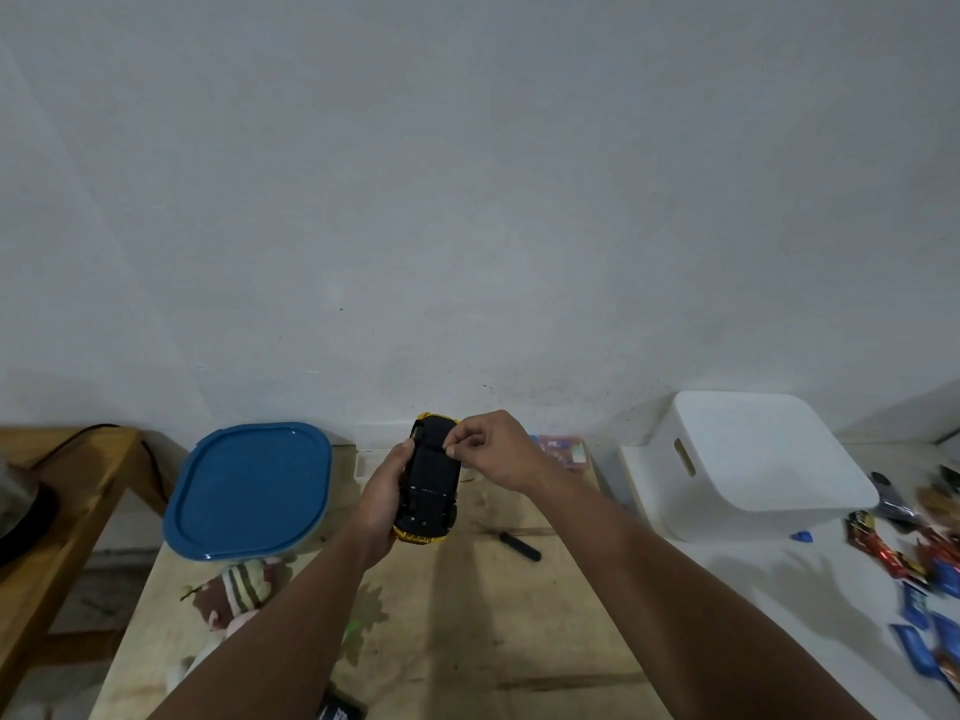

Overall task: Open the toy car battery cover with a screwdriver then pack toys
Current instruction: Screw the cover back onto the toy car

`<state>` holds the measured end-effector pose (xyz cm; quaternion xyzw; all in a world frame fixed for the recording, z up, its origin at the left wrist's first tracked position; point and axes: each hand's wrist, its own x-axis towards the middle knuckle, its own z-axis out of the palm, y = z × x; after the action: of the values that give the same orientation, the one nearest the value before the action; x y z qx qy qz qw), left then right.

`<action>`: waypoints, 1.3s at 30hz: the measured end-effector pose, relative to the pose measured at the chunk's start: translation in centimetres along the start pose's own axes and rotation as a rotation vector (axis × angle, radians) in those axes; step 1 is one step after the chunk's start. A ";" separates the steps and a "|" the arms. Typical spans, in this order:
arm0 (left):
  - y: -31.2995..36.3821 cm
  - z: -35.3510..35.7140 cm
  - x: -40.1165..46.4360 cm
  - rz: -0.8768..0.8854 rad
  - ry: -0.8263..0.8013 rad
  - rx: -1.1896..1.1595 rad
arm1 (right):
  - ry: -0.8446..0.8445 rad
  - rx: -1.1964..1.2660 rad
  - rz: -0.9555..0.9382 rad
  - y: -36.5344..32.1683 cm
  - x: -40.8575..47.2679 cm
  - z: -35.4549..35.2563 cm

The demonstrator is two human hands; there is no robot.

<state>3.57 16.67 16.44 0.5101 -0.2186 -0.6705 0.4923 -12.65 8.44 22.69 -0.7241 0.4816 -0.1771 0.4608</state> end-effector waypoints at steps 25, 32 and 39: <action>-0.6 -0.8 0.5 0.087 0.011 0.110 | -0.006 0.172 0.279 0.7 0.5 0.5; -0.5 -0.8 1.0 0.060 0.025 0.022 | 0.014 0.215 0.249 1.1 0.6 0.7; -0.2 -0.5 1.7 0.007 0.084 -0.013 | 0.179 -0.100 -0.001 2.1 0.8 2.0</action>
<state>3.95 15.39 15.31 0.5340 -0.1952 -0.6481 0.5067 -11.99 8.50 19.74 -0.7275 0.5289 -0.2173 0.3792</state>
